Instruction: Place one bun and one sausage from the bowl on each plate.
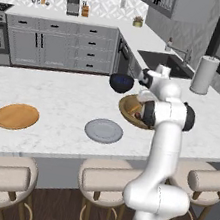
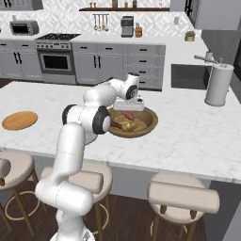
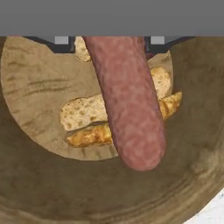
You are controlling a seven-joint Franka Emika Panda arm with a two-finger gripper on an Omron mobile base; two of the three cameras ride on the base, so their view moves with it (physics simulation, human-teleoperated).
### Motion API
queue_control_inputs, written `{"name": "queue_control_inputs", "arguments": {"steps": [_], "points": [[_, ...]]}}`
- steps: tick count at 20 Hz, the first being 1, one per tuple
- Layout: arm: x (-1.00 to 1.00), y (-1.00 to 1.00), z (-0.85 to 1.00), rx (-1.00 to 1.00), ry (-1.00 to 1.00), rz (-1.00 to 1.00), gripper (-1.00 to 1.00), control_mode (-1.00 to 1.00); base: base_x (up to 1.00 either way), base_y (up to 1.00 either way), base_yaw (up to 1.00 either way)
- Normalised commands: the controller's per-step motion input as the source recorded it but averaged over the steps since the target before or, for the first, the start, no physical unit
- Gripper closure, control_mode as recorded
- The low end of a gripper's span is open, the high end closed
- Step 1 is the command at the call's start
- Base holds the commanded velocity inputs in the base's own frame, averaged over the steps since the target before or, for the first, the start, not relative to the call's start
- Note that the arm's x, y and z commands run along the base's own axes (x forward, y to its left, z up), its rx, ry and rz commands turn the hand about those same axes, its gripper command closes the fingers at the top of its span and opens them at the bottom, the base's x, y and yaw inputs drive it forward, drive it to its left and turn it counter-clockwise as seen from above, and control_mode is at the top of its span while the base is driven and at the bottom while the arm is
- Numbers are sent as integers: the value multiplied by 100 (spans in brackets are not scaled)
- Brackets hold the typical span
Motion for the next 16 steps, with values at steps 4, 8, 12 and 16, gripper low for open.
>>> {"name": "queue_control_inputs", "arguments": {"steps": [4, 8, 12, 16], "points": [[-100, 88, 9, 0, -26, 8, 100, -100, 0, 0, 0], [-92, 97, 16, 0, -22, 13, 100, -100, 0, 0, 0], [-64, 90, 32, 1, -14, 12, 100, -100, 0, 0, 0], [-7, 36, 67, 16, -14, 7, 100, -100, 0, 0, 0]]}}
